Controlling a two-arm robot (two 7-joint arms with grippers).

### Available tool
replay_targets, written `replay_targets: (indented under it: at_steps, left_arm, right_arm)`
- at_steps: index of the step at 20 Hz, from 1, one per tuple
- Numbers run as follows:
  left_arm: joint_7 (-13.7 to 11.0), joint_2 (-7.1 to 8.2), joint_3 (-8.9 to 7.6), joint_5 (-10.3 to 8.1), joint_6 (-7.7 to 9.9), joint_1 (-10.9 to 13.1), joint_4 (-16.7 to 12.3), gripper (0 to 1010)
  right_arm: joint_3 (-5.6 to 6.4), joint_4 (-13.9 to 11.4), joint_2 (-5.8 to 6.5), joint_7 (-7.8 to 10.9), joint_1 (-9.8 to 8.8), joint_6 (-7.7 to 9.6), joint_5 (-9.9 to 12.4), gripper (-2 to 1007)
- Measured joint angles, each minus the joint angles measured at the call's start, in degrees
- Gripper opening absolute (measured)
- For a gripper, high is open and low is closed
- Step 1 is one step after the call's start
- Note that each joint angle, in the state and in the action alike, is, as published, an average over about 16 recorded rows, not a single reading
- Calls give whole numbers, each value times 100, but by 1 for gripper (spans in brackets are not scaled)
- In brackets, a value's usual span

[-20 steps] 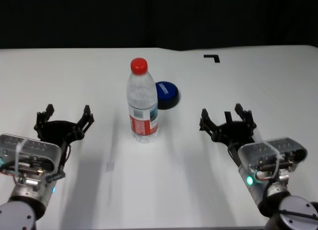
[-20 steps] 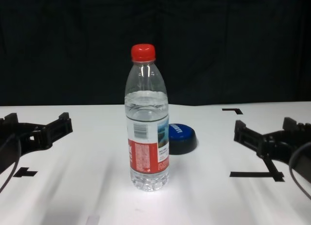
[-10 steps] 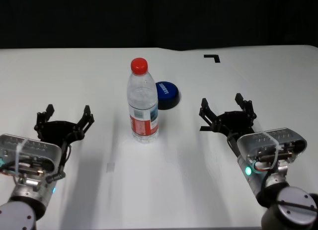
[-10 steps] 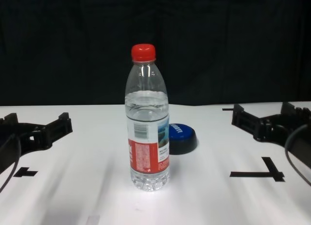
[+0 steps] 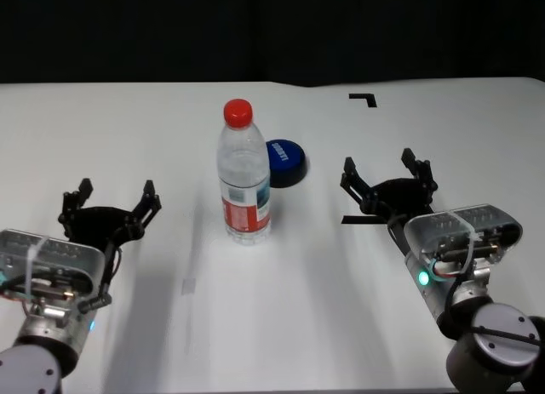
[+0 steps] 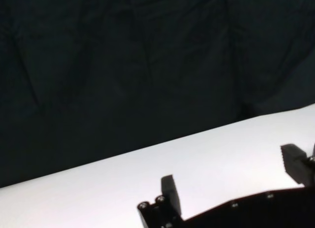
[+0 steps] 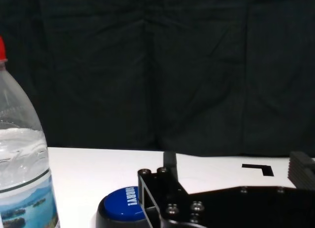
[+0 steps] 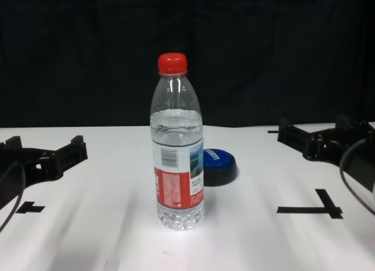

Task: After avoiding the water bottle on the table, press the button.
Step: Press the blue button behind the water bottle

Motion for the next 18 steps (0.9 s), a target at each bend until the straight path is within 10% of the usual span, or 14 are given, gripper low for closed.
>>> replay_targets:
  at_steps: [18]
  left_arm:
    - [0,0,0,0,0,0,0,1003]
  right_arm:
    - [164,512,-130,304,449,96,-143,1003]
